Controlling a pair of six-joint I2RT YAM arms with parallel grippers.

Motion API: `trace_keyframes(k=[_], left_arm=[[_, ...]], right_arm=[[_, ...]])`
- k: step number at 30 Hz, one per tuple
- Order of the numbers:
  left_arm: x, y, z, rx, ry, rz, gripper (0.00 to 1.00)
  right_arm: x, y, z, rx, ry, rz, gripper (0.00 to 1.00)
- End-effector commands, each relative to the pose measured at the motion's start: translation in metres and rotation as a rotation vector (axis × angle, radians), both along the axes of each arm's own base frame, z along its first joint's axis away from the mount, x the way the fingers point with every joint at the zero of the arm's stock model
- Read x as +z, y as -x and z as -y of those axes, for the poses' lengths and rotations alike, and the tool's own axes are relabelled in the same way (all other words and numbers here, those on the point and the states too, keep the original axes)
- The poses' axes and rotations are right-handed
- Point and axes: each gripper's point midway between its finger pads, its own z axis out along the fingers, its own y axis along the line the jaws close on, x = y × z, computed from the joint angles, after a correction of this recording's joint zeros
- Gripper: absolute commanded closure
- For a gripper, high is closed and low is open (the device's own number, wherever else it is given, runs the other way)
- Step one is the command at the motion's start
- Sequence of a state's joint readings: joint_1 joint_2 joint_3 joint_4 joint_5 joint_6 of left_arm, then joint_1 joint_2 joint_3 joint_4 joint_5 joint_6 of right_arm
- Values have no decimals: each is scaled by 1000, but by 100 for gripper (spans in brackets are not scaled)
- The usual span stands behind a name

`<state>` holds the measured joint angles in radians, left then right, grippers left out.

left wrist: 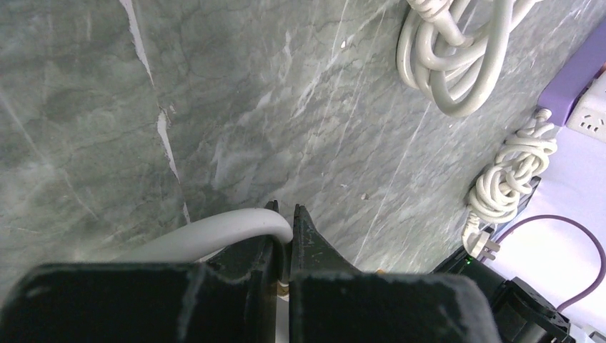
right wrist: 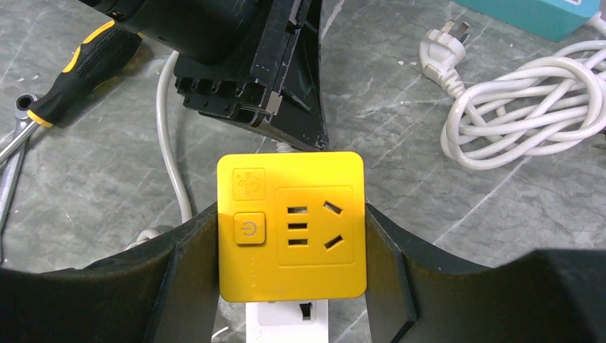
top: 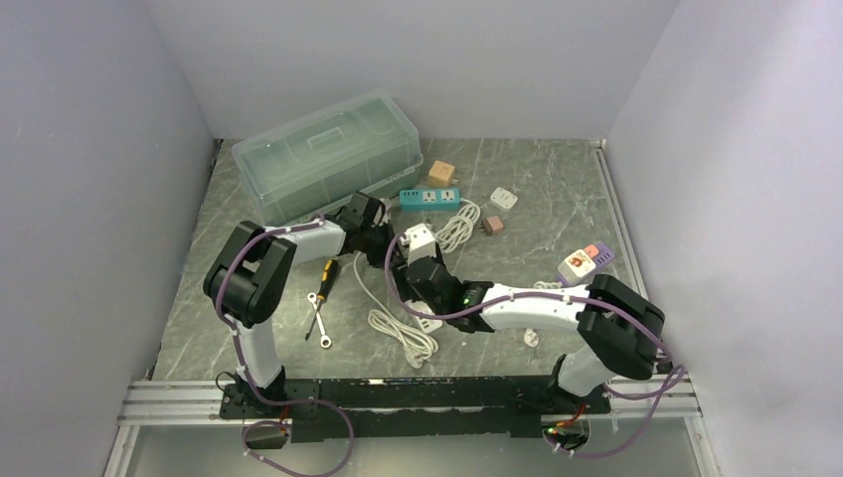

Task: Pull the plug off the socket

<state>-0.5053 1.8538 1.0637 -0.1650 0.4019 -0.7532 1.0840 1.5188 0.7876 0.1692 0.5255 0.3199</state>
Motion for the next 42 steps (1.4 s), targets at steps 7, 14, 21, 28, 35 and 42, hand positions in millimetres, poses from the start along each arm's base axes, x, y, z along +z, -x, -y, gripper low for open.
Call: trace_keyframes(k=[7,14,21,28,35,42], left_arm=[[19,-3,2,-11,21,62,100],[16,-3,1,-10,10,61,100],[14,-3,0,-9,1,62,100],[14,-3,0,-10,2,64,100],[14,-3,0,-9,0,64,100],[12,-3,-1,-10,-7,62,100]], right_arm=[[34,-13,0,15,-240,-42,100],[44,-7,-5,107,-355,-114,100],[42,-3,-3,77,-212,-43,100],[28,0,2,-16,-19,42,100],[28,6,-3,-6,-62,21,100],[40,2,-5,86,-298,-113,100]])
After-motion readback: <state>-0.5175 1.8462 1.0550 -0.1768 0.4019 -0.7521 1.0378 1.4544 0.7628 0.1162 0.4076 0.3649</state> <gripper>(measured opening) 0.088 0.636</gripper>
